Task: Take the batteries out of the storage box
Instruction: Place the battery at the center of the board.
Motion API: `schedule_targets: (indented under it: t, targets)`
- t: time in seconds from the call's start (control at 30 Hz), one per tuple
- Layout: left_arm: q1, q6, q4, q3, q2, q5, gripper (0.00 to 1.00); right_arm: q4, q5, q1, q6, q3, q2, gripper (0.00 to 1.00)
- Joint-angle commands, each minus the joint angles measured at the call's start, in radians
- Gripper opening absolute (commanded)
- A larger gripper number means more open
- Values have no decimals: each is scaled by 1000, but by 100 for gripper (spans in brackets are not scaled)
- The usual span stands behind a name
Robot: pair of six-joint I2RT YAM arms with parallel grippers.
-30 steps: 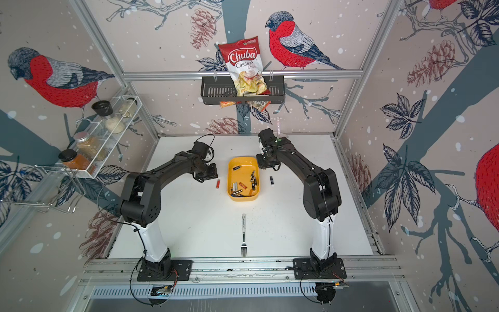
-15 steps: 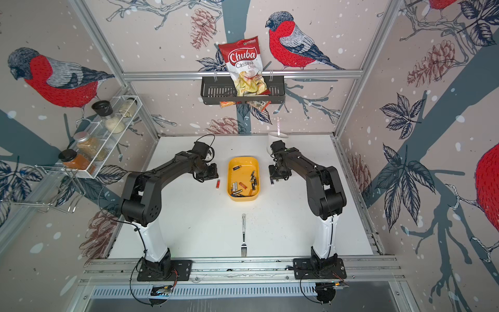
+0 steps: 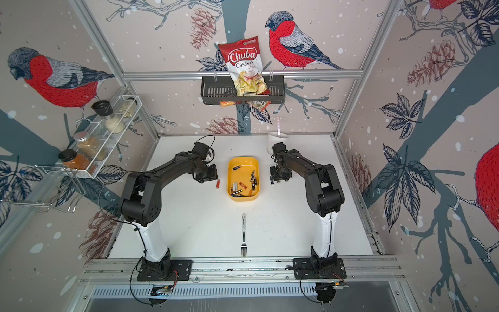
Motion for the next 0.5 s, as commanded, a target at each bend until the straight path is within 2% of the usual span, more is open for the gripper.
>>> schedule_targets:
  t: [0.0,0.47]
  targets:
    - [3,-1,-3,-6,-10,-1,33,6,2,-1,-12,5,12,21]
    - [3,-4,0,-7,-13,-1,33,5,11,-2,-11,8,40,26]
